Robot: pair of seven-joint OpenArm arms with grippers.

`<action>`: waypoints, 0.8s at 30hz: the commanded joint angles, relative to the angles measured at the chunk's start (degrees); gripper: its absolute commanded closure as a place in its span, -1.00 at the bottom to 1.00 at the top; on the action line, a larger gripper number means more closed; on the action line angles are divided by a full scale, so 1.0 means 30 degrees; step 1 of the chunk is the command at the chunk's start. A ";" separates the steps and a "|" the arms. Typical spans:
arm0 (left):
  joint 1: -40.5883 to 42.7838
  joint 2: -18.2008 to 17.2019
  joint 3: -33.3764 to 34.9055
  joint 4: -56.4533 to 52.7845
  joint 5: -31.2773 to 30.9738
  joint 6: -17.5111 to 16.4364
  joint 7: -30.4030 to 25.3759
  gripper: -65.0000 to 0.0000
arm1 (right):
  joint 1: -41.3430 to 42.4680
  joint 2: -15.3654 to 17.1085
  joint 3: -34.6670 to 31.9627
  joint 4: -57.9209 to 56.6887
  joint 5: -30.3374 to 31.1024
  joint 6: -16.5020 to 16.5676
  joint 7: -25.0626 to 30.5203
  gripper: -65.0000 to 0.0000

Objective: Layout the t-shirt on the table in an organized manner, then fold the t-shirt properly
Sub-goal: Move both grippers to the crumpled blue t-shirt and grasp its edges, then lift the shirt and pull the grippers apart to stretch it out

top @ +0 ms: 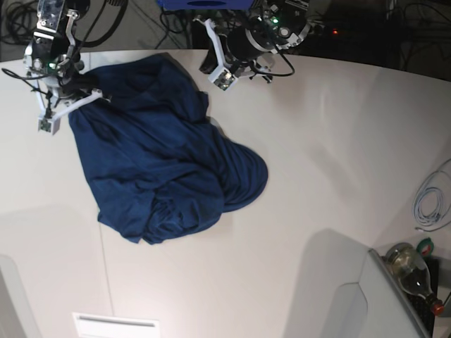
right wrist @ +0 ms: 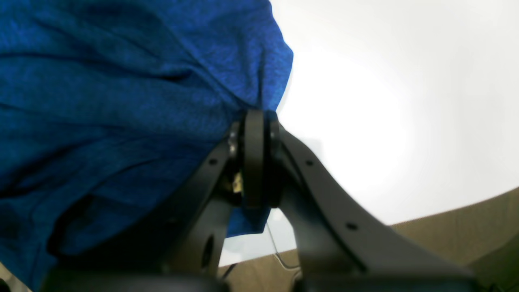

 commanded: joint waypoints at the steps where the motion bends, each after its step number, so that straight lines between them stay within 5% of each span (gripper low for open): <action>1: 0.0015 0.0141 0.0021 0.0389 -0.0194 -0.0092 -0.0361 1.00 | 0.0047 0.0398 -0.0007 0.0228 0.0044 0.0104 0.0242 0.99; 3: 0.0015 0.0405 0.0344 0.0418 -0.0194 -0.0092 -0.0361 0.83 | 0.0018 0.0544 0.0051 0.0140 0.0044 0.0104 0.0242 0.99; 9: -0.0366 0.0346 0.2717 -0.0080 -0.0224 -0.0210 -0.0361 -0.52 | -0.0128 0.0574 0.0081 0.0169 -0.0015 0.0104 0.0271 0.99; 11: -0.0630 0.0405 0.2805 -0.0432 -0.0253 -0.0210 -0.0390 -0.66 | -0.0246 0.0574 0.0081 0.0169 -0.0015 0.0104 0.0271 1.00; 19: -0.2769 0.0346 0.3040 -0.3333 -0.3828 -0.0210 -0.0390 -0.62 | -0.0392 0.0603 -0.0007 0.0169 -0.0044 0.0104 0.0300 1.00; 21: -0.3296 0.0405 0.3069 -0.3831 -0.3740 -0.0210 -0.0302 -0.33 | -0.0392 0.0896 -0.0066 0.0140 -0.0044 0.0104 0.0242 1.00; 24: -0.3824 0.0346 0.3421 -0.3772 -0.3652 -0.0180 -0.0361 0.64 | -0.0421 0.1101 -0.0066 0.0169 -0.0044 0.0104 0.0242 1.00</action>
